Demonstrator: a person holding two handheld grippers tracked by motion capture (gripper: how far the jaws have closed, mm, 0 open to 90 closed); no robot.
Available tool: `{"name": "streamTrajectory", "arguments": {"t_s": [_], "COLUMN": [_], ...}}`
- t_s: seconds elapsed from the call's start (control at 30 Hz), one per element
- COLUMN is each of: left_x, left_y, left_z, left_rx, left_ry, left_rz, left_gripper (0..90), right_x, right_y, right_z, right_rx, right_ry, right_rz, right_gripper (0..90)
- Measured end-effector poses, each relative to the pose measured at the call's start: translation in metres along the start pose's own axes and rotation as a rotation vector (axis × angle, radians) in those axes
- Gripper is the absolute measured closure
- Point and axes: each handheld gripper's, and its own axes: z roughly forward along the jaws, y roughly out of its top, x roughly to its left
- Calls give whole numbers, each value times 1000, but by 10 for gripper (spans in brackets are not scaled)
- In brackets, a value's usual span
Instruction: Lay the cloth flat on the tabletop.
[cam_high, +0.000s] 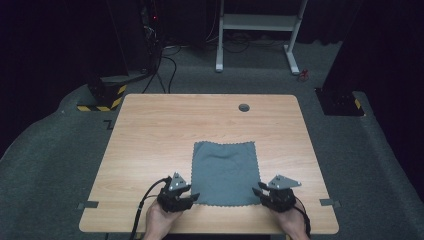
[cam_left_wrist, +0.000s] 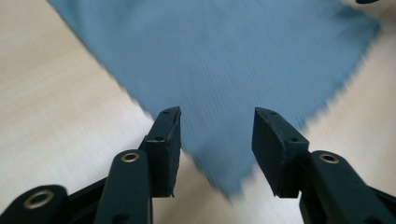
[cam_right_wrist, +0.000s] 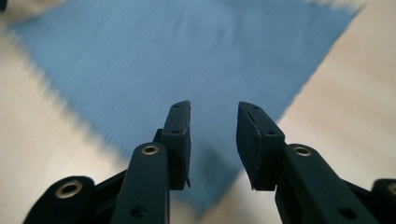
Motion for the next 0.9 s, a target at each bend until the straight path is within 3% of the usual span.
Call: {"name": "streamTrajectory", "arguments": {"t_s": [0.07,0.1,0.17,0.2,0.23,0.37,0.5,0.67,0.8,0.9], "left_x": [10,15,29,36,42,64,83,99,101,97], "left_y": [11,16,27,33,38,58,71,78,80,82], "left_z": [12,19,31,36,41,60,75,93,99,101], "left_rx": [-1,-11,-30,-38,-41,-14,9,37,54,53], "left_ry": [22,34,50,69,79,134,179,211,217,198], "left_rz": [-12,-29,-64,-63,-77,-104,-135,-162,-142,-108], "left_gripper": [515,515,511,506,506,509,506,508,526,640], "right_x": [-21,-21,-40,-46,-60,-76,-88,-96,-99,-100], "right_y": [24,24,41,46,56,67,73,80,86,86], "right_z": [19,19,36,42,56,73,88,104,111,116], "right_rx": [-28,-28,-21,-11,2,15,32,67,92,112], "right_ry": [-56,-56,-67,-77,-92,-124,-169,-179,-191,-196], "right_rz": [40,40,83,101,141,187,216,243,244,232], "right_gripper": [651,651,654,658,667,672,673,683,694,781]}}
